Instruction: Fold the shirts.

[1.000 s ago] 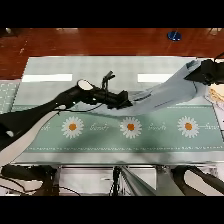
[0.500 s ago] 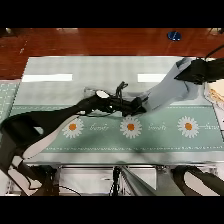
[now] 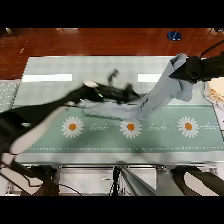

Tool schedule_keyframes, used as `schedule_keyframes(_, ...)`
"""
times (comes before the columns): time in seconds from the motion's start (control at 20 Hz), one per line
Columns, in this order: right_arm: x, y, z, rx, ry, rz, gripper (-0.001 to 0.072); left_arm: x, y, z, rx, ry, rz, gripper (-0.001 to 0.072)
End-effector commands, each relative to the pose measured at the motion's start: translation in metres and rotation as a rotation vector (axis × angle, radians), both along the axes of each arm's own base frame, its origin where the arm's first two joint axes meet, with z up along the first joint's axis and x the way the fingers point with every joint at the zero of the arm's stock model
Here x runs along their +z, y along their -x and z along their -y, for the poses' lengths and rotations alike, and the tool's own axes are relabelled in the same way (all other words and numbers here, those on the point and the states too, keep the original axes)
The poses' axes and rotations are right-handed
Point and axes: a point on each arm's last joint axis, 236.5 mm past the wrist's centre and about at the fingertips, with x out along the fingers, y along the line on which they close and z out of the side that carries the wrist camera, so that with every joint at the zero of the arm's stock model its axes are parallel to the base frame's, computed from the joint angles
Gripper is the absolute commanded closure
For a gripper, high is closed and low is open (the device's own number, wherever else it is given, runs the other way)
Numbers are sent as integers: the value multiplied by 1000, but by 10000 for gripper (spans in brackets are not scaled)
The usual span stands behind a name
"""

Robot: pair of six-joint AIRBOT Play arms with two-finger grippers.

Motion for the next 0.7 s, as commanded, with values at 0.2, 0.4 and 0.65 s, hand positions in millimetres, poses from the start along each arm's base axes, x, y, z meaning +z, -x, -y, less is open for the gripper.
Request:
schedule_keyframes(0.2,-6,-9,-65,84,19,63,693,204,-49,-289,345,-12,492,686)
schedule_keyframes(0.4,-37,-20,-131,167,9,66,693,250,0,-378,470,-82,590,684)
schedule_keyframes(0.65,-108,-30,-224,202,-13,27,692,286,33,-369,492,-145,713,684)
